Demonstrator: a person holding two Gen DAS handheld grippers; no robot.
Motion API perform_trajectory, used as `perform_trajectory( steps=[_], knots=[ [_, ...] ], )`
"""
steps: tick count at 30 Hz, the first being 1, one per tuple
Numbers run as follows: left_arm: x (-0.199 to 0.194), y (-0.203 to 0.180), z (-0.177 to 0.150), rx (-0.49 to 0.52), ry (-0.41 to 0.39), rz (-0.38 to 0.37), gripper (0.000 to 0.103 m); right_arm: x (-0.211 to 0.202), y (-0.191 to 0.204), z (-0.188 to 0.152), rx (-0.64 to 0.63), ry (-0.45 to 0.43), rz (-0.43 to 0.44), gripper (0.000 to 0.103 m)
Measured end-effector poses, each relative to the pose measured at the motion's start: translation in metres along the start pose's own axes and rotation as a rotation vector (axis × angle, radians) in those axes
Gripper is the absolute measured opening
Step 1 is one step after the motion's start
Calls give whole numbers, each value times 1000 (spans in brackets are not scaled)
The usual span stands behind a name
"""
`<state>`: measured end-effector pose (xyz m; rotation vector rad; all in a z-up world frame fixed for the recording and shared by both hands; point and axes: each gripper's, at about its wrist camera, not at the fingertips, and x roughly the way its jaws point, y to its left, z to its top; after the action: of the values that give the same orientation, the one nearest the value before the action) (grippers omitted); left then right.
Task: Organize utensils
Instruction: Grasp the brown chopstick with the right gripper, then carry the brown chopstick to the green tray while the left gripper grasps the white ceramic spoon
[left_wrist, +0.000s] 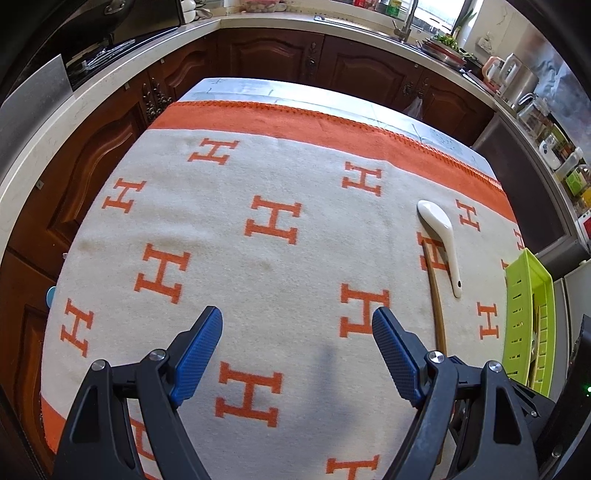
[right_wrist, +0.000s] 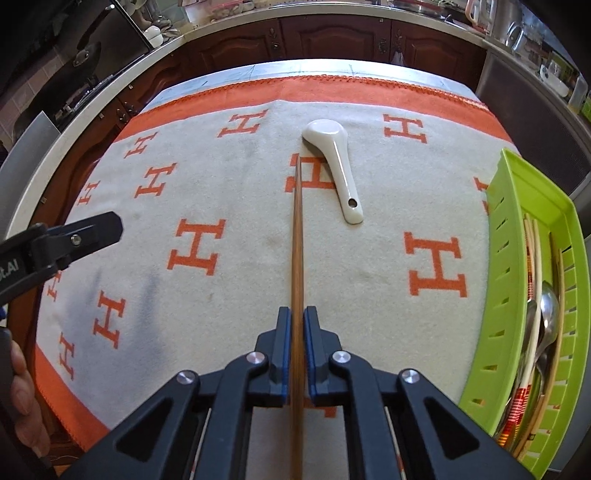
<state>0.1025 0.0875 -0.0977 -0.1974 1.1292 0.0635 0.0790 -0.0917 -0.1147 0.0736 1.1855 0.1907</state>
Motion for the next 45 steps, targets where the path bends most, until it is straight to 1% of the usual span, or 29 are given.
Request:
perform_trajectory(
  steps=[3, 4, 8, 12, 15, 16, 18, 22, 25, 26, 27, 28, 31, 37, 38, 40, 41, 43, 44, 45],
  knots=[
    [3, -7, 1, 9, 4, -14, 82, -6, -3, -2, 21, -9, 34, 6],
    [4, -9, 1, 12, 5, -18, 82, -13, -6, -3, 32, -22, 60, 6],
    [10, -25, 5, 34, 23, -46, 82, -26, -13, -3, 54, -56, 82, 6],
    [18, -48, 10, 79, 47, -83, 82, -43, -28, -3, 97, -98, 106, 6],
    [26, -68, 15, 105, 75, -121, 82, -55, -38, -2, 121, -130, 114, 6],
    [29, -74, 17, 111, 82, -135, 82, -63, -45, -2, 129, -155, 110, 6],
    [35, -86, 23, 117, 93, -172, 82, -67, -49, -2, 134, -169, 103, 6],
    [51, -103, 38, 65, 106, -271, 82, -79, -68, -3, 179, -195, 90, 6],
    [70, -113, 49, 10, 134, -334, 81, -86, -87, -6, 227, -213, 86, 6],
    [75, -116, 51, -3, 143, -345, 79, -89, -94, -8, 245, -224, 83, 6],
    [80, -119, 53, -12, 155, -356, 73, -94, -104, -11, 274, -243, 76, 6],
    [84, -122, 55, -18, 165, -362, 69, -94, -104, -11, 274, -243, 76, 6],
    [95, -132, 58, -27, 183, -364, 69, -100, -121, -16, 321, -263, 65, 6],
    [99, -150, 61, 7, 145, -339, 68, -106, -145, -30, 381, -290, 27, 6],
    [100, -153, 62, 10, 138, -333, 66, -106, -149, -32, 390, -291, 24, 6],
    [101, -157, 62, 14, 125, -318, 52, -106, -155, -37, 403, -292, 8, 6],
    [102, -159, 62, 16, 116, -305, 48, -106, -158, -38, 408, -290, -1, 6],
    [103, -158, 64, 15, 111, -297, 35, -104, -163, -42, 416, -283, -18, 6],
    [104, -158, 65, 12, 108, -294, 32, -103, -166, -44, 420, -276, -28, 6],
    [105, -158, 65, 9, 108, -290, 24, -102, -168, -46, 421, -270, -36, 7]
  ],
)
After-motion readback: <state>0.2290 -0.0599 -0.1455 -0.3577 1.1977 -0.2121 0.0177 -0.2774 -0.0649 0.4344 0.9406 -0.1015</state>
